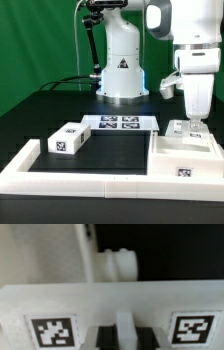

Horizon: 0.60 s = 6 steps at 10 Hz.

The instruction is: Assemble cabinet

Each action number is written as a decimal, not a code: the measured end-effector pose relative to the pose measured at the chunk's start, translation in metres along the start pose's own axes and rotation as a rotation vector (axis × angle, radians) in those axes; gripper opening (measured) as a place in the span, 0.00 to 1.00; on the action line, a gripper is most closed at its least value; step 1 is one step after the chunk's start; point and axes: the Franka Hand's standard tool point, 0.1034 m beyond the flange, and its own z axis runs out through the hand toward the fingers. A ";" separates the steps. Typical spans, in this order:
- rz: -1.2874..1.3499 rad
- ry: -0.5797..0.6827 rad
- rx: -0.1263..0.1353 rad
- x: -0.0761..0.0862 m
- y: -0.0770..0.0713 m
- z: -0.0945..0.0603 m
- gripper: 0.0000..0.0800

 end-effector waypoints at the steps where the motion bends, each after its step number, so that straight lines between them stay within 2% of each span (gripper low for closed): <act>1: 0.008 -0.005 0.005 0.000 0.008 0.000 0.09; 3: -0.007 0.009 -0.014 -0.002 0.029 0.001 0.09; 6: -0.004 0.010 -0.015 -0.002 0.029 0.001 0.09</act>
Offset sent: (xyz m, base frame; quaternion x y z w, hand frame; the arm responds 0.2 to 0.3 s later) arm 0.0000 0.0000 0.0000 0.0000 0.0000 0.0000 1.0000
